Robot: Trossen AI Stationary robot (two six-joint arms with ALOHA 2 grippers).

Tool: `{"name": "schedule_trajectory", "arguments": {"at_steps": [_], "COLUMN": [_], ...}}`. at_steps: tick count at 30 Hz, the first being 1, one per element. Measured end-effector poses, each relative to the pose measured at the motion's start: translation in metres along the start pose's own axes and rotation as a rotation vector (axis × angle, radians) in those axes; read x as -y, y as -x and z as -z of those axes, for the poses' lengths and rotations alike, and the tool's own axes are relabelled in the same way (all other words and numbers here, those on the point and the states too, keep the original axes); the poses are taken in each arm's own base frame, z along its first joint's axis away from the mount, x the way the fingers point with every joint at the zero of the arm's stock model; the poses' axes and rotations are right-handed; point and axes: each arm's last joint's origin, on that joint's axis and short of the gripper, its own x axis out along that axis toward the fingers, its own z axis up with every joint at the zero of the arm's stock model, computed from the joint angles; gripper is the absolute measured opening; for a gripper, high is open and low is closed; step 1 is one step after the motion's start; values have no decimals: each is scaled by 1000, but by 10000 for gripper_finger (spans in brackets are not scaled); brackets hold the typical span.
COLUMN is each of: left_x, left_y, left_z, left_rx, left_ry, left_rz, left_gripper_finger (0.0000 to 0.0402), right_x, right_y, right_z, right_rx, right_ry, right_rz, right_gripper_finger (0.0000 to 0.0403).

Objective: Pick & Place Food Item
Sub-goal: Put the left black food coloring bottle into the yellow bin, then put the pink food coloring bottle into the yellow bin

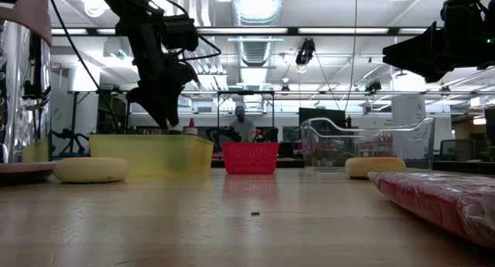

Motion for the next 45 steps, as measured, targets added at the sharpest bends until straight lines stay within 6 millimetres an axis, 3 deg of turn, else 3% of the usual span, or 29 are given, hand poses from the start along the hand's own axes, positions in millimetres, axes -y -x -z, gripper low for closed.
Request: {"name": "schedule_trajectory", "arguments": {"at_steps": [11, 14, 27, 35, 45], "left_x": [-5, 2, 71, 113, 154], "left_y": [48, 59, 73, 97, 123], "left_z": [-3, 2, 39, 70, 139], "left_rx": [149, 178, 250, 328, 445], "left_ry": [5, -7, -509, -772, -1023], "left_rz": [16, 49, 77, 142, 153], "left_gripper_finger": [190, 190, 190, 190, 190], "right_x": [0, 0, 0, 0, 0], "right_y": [0, 0, 0, 0, 0], "right_z": [0, 0, 0, 0, 0], "right_rx": [0, 0, 0, 0, 0], "right_ry": [0, 0, 0, 0, 0], "right_rz": [0, 0, 0, 0, 0], "right_gripper_finger": [203, 203, 203, 203, 203]}}
